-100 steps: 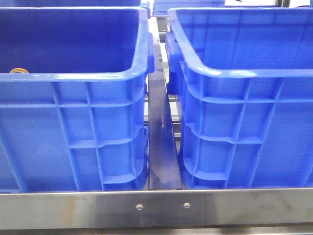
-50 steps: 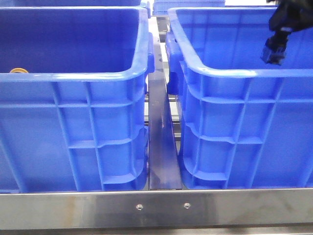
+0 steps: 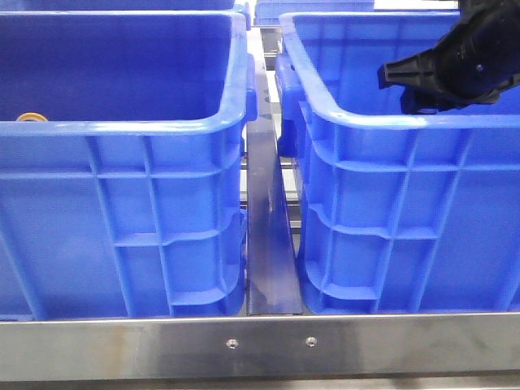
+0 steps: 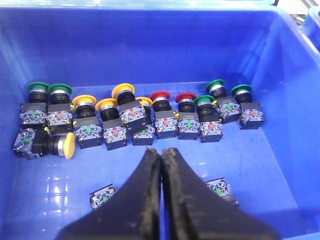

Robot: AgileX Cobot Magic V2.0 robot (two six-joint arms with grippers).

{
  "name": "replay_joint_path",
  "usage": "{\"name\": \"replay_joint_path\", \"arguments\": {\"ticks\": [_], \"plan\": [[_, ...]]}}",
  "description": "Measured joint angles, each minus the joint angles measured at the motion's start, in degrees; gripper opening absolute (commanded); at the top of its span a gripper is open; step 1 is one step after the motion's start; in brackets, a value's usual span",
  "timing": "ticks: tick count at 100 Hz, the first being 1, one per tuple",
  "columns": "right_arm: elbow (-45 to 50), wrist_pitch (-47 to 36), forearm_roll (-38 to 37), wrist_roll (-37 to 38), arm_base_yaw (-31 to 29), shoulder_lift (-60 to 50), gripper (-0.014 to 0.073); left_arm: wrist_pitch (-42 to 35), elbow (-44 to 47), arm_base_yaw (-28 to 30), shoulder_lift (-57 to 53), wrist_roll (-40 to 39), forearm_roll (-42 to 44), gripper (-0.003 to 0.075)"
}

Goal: Pick red and yellow buttons and place in box
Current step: 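Carry the red button with the right gripper into the empty bin, then lower the red button onto the bin floor and open the right gripper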

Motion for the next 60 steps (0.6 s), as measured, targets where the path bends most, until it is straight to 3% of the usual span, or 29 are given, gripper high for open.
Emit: {"name": "replay_joint_path", "arguments": {"ticks": [37,44,60], "plan": [[-0.2,-0.7,0.4,0.0,0.1,1.3,0.0196,0.0,0.0,0.0,0.0,0.0,0.1,-0.0019],[-0.3,-0.3,0.4,0.0,0.1,1.3,0.0248,0.0,0.0,0.0,0.0,0.0,0.1,-0.0019],[-0.5,0.7,0.5,0.0,0.1,1.3,0.0455,0.0,0.0,0.0,0.0,0.0,0.1,-0.0019]]}}
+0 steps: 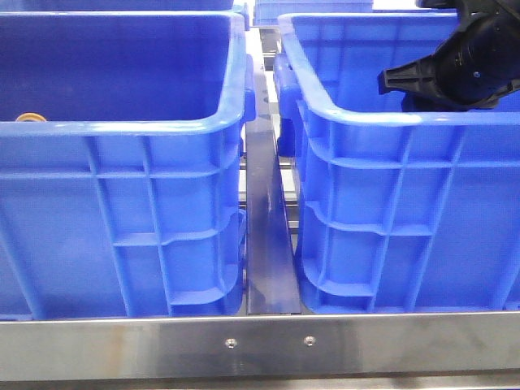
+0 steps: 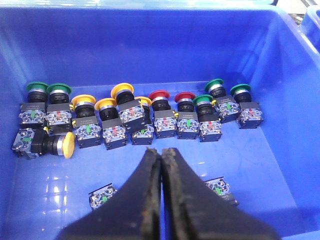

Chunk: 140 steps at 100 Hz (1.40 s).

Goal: Pick red and yellow buttons and place in box
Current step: 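Lower the red button onto the bin floor and open the right gripper, then lower the left gripper into the button bin toward a yellow-capped button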

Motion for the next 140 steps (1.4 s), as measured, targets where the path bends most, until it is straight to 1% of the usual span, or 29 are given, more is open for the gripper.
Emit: {"name": "replay_joint_path", "arguments": {"ticks": [6,13,35,53,69,86,114,119,126,133,138,140], "plan": [[0.1,1.5,0.2,0.0,0.0,0.1,0.0517,0.0,0.0,0.0,0.0,0.0,0.0,-0.0019],[0.3,2.1,0.2,0.0,0.0,0.1,0.0553,0.0,0.0,0.0,0.0,0.0,0.0,-0.0019],[0.3,2.9,0.3,0.0,-0.5,-3.8,0.0555,0.0,0.0,0.0,0.0,0.0,0.0,-0.0019],[2.0,5.2,0.3,0.0,-3.5,-9.5,0.0555,0.0,0.0,0.0,0.0,0.0,0.0,-0.0019],[6.1,8.5,0.3,0.0,-7.2,-17.9,0.0551,0.0,0.0,0.0,0.0,0.0,0.0,-0.0019],[12.7,11.6,0.3,0.0,-10.8,-29.4,0.0549,0.0,0.0,0.0,0.0,0.0,0.0,-0.0019],[21.0,17.7,0.3,0.0,-11.3,-46.7,0.0547,0.0,0.0,0.0,0.0,0.0,0.0,-0.0019],[21.9,19.3,0.2,0.0,-11.3,-49.0,0.0529,0.0,0.0,0.0,0.0,0.0,0.0,-0.0019],[23.1,21.1,0.0,0.0,-11.3,-51.9,0.0467,0.0,0.0,0.0,0.0,0.0,0.0,-0.0019],[24.0,22.0,-0.1,0.0,-11.3,-54.2,0.0367,0.0,0.0,0.0,0.0,0.0,0.0,-0.0019],[24.6,22.2,-0.2,0.0,-11.3,-55.5,0.0271,0.0,0.0,0.0,0.0,0.0,0.0,-0.0019],[24.8,22.2,-0.2,0.0,-11.3,-56.0,0.0246,0.0,0.0,0.0,0.0,0.0,0.0,-0.0019]]}}
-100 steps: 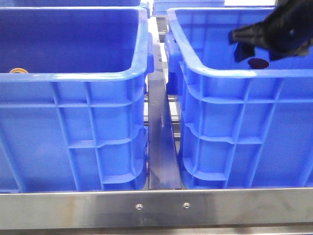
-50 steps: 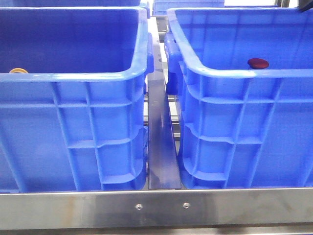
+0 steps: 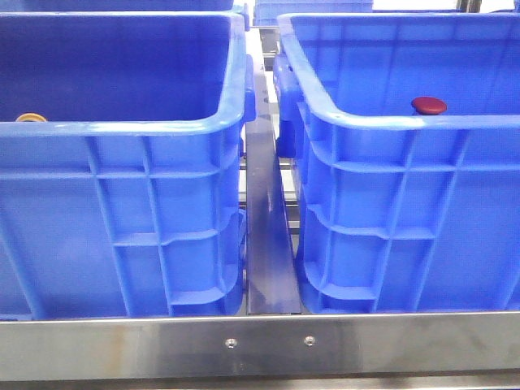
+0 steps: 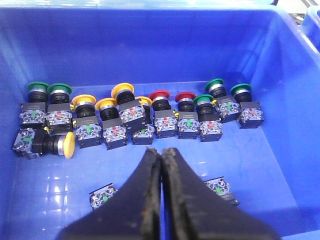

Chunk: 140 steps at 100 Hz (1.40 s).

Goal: Pick red and yellow buttons and place in box
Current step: 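Lower the left gripper into the button bin toward a yellow-capped button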

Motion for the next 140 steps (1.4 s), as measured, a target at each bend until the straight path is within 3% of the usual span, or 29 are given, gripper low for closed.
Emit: {"name": "replay_joint_path", "arguments": {"ticks": [19,26,35,47,64,71,108,140], "plan": [[0.2,0.2,-0.1,0.0,0.0,-2.0,-0.003,0.0,0.0,0.0,0.0,0.0,0.0,-0.0018],[0.2,0.6,-0.1,0.0,0.0,-2.0,-0.0073,0.0,0.0,0.0,0.0,0.0,0.0,-0.0017],[0.2,1.4,-0.2,0.0,0.0,-2.0,-0.0067,0.0,0.0,0.0,0.0,0.0,0.0,0.0015],[0.2,2.1,-0.4,0.0,0.0,-2.0,-0.0067,0.0,0.0,0.0,0.0,0.0,0.0,0.0146],[0.2,2.2,-0.4,0.0,0.0,-2.0,-0.0067,0.0,0.0,0.0,0.0,0.0,0.0,0.0449],[0.2,2.2,-0.4,0.0,0.0,-2.0,-0.0067,0.0,0.0,0.0,0.0,0.0,0.0,0.0512],[0.2,2.3,-0.4,0.0,0.0,-2.0,-0.0067,-5.0,-0.3,0.0,6.5,0.0,0.0,0.0514],[0.2,2.3,-0.4,0.0,0.0,-2.0,-0.0067,-6.4,-11.0,0.0,29.0,0.0,1.9,0.0513]]}}
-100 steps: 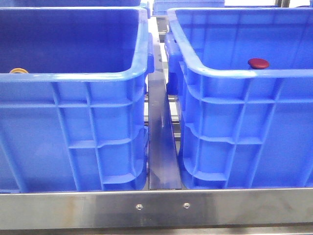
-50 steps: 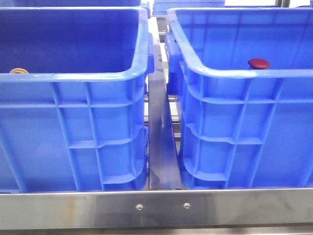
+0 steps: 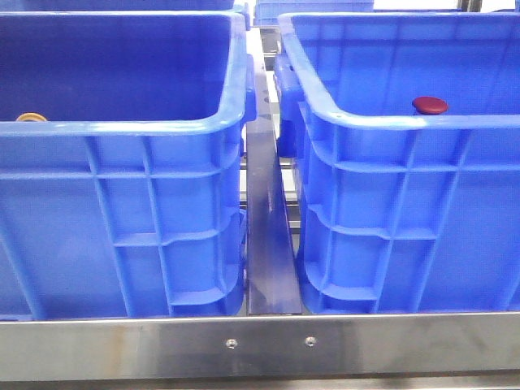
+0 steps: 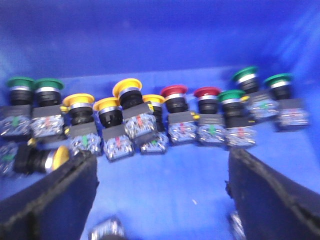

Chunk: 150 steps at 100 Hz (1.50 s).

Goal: Pick red and yellow buttons and place in box
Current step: 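Lower the left gripper into the button bin toward a yellow-capped button, then grasp the yellow-capped button with the left gripper and lift it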

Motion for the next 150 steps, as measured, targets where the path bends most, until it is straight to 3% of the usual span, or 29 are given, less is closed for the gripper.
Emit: {"name": "replay_joint_path", "arguments": {"ticks": [29,50,150], "plan": [[0.0,0.0,0.0,0.0,0.0,0.0,-0.0067,0.4,-11.9,0.0,19.5,0.0,0.3,0.0513],[0.0,0.4,0.0,0.0,0.0,0.0,-0.0067,2.2,-17.4,0.0,27.2,0.0,0.3,0.0514],[0.0,0.6,0.0,0.0,0.0,0.0,-0.0067,3.7,-19.4,2.7,36.5,-1.5,-0.4,0.0513]]}}
